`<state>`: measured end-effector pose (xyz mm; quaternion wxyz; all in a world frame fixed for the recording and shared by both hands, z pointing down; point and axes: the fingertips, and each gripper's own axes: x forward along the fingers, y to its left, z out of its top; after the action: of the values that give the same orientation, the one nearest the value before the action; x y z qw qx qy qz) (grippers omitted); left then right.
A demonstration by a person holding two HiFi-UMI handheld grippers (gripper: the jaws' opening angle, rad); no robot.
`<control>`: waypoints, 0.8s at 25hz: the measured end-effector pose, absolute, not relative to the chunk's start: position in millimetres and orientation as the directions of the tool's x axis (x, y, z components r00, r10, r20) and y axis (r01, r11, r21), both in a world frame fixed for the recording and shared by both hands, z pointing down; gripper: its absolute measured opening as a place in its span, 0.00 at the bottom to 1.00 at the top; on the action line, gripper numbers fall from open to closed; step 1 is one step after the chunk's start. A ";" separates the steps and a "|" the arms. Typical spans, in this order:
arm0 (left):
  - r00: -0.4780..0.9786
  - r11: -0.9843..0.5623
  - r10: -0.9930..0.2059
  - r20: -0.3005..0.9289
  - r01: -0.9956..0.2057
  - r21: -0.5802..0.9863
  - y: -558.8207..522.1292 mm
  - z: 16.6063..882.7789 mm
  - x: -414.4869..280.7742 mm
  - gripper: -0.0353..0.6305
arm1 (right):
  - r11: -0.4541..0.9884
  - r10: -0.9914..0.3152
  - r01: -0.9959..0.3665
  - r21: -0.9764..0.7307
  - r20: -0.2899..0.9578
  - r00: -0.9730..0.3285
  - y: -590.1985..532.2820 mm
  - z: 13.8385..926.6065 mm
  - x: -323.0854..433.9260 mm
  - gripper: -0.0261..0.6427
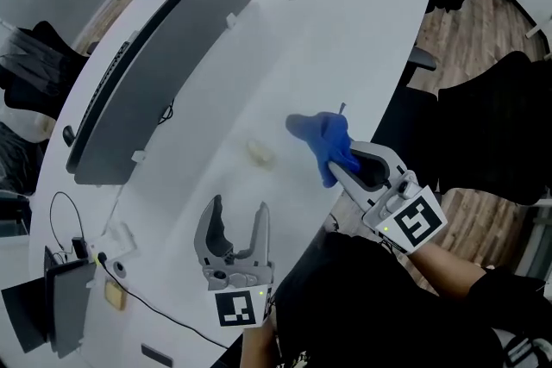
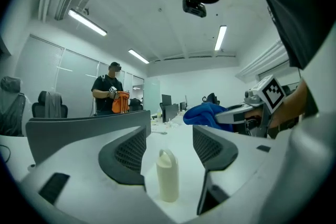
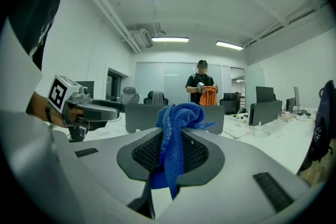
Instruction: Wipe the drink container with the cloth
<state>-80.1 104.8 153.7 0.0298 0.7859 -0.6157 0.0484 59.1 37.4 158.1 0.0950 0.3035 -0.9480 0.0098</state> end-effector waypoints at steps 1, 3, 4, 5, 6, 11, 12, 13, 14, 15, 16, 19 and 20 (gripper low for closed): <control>0.257 -0.260 -0.958 0.124 -0.965 -0.010 100.9 158.9 -79.8 0.44 | 0.811 -0.580 -0.583 0.042 0.189 -0.792 35.2 161.3 56.2 0.14; 0.294 -0.299 -0.944 0.148 -0.954 -0.017 94.4 169.2 -80.0 0.46 | 0.800 -0.593 -0.599 0.034 0.197 -0.781 30.8 169.4 49.5 0.14; 0.311 -0.318 -0.937 0.160 -0.948 -0.023 91.4 173.9 -81.1 0.47 | 0.796 -0.597 -0.605 0.024 0.205 -0.776 28.7 173.6 45.3 0.14; 0.327 -0.336 -0.929 0.172 -0.942 -0.024 88.5 178.2 -82.4 0.47 | 0.793 -0.596 -0.609 0.012 0.218 -0.772 27.2 177.9 41.0 0.14; 0.343 -0.353 -0.921 0.183 -0.935 -0.021 85.5 182.5 -83.2 0.47 | 0.792 -0.594 -0.611 0.001 0.234 -0.769 26.1 182.0 37.1 0.14; 0.426 -0.442 -0.885 0.189 -0.896 -0.045 66.7 203.4 -79.1 0.48 | 0.781 -0.600 -0.625 -0.016 0.262 -0.756 17.6 193.6 21.6 0.14; 0.448 -0.464 -0.875 0.183 -0.884 -0.052 62.7 206.9 -75.9 0.48 | 0.776 -0.605 -0.631 -0.019 0.260 -0.752 16.4 194.7 20.6 0.14; 0.465 -0.481 -0.866 0.185 -0.876 -0.049 59.1 211.6 -72.6 0.49 | 0.771 -0.610 -0.636 -0.024 0.259 -0.749 15.5 196.2 20.2 0.14; 0.472 -0.487 -0.860 0.196 -0.872 -0.038 56.6 217.4 -69.9 0.49 | 0.768 -0.611 -0.639 -0.032 0.263 -0.747 15.0 198.9 20.5 0.14; 0.469 -0.484 -0.858 0.211 -0.874 -0.027 55.3 222.9 -68.2 0.50 | 0.766 -0.609 -0.641 -0.042 0.271 -0.745 14.8 202.8 21.4 0.14; 0.459 -0.475 -0.861 0.219 -0.879 -0.025 53.9 227.0 -67.6 0.50 | 0.764 -0.606 -0.643 -0.053 0.281 -0.744 14.5 207.4 22.6 0.14; 0.436 -0.452 -0.877 0.202 -0.891 -0.036 41.9 233.8 -65.6 0.52 | 0.764 -0.595 -0.640 -0.079 0.297 -0.747 7.4 218.9 25.8 0.14; 0.435 -0.450 -0.876 0.207 -0.892 -0.032 37.0 237.5 -63.2 0.53 | 0.767 -0.588 -0.636 -0.088 0.299 -0.751 3.5 222.1 26.7 0.14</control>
<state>-63.2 37.0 237.5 0.0411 0.8461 -0.5226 0.0968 26.7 3.5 222.1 0.1281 0.3285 -0.9312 0.0925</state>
